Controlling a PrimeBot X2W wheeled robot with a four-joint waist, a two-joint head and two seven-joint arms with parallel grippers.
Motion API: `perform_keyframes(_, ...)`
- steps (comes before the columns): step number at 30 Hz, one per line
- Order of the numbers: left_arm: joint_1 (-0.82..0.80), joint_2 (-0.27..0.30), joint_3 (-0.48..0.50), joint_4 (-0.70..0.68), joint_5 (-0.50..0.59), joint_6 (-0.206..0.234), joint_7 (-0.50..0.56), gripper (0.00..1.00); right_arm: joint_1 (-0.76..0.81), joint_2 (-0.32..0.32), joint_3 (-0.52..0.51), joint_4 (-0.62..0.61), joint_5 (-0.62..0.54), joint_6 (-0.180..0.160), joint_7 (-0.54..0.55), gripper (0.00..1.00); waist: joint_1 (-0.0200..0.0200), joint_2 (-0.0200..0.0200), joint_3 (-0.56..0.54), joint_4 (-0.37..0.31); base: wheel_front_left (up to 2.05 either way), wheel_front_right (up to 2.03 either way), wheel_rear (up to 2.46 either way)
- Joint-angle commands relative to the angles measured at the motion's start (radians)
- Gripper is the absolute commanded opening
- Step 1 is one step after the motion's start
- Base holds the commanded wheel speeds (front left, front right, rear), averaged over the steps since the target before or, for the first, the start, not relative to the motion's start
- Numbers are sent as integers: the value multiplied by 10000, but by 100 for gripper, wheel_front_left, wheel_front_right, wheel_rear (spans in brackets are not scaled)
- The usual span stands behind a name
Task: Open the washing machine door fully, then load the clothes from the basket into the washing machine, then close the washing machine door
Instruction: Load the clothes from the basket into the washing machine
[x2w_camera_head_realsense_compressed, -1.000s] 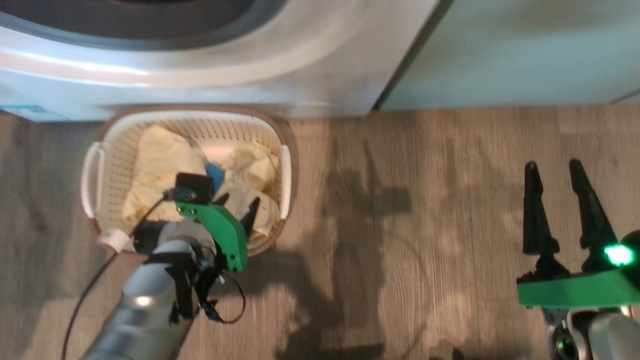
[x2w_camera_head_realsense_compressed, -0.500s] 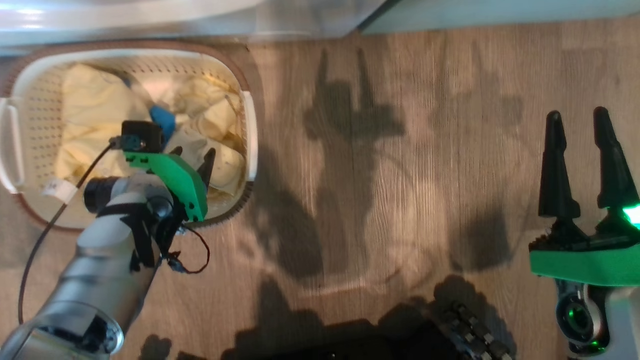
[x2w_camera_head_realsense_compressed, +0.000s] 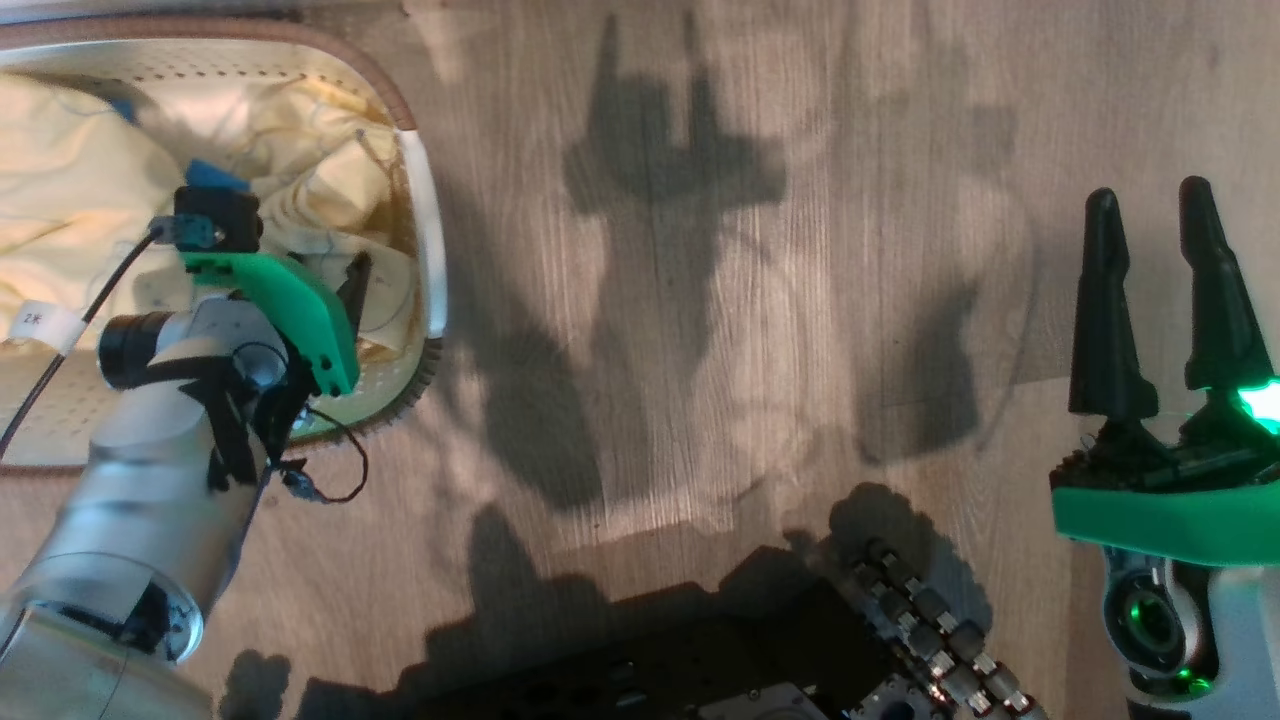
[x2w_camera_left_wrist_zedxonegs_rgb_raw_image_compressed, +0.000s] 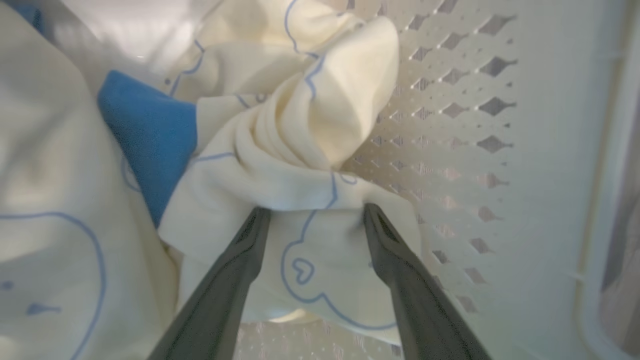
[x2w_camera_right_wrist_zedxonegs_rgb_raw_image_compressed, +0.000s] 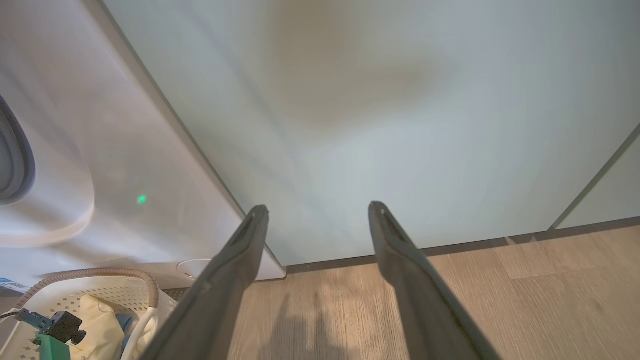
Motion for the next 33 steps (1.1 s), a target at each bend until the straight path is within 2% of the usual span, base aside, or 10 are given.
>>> perform_keyframes(1, 88, 343, 88, 114, -73, -7, 53, 100, 177, -156, 205, -349, 98, -29, -65, 100, -2, 1, 105, -145, 0, 0, 0)
perform_keyframes(2, 43, 354, 49, 232, -68, -7, 41, 77, 183, -156, 211, -368, 108, -29, -65, 100, -2, 1, 124, -181, 0, 0, 0)
perform_keyframes(3, 24, 342, -3, 324, -73, -7, 56, 36, 192, -156, 209, -385, 123, -29, -65, 100, -2, 1, 139, -214, 0, 0, 0)
perform_keyframes(4, 18, 325, -50, 405, -95, -7, 88, 0, 199, -156, 203, -402, 138, -29, -65, 100, -2, 1, 145, -240, 0, 0, 0)
perform_keyframes(13, 66, 146, -345, 895, -168, -7, -242, 0, 277, -156, 67, -397, 105, -29, -65, 100, -2, 1, -98, -94, 0, 0, 0)
perform_keyframes(25, 270, -385, -1010, 714, 383, 69, -1913, 0, 405, -156, -402, -256, -520, -29, -65, 100, -2, 1, -1325, 858, 0, 0, 0)
perform_keyframes(28, 306, -424, -939, 226, 608, 266, -2003, 0, 466, -156, -570, -212, -725, -29, -65, 100, -2, 1, -1692, 1100, 0, 0, 0)
perform_keyframes(33, 857, -224, -171, -1823, 1334, 876, -2013, 0, 588, -156, -779, -140, -1069, -29, -65, 100, -2, 1, -2353, 1484, 0, 0, 0)
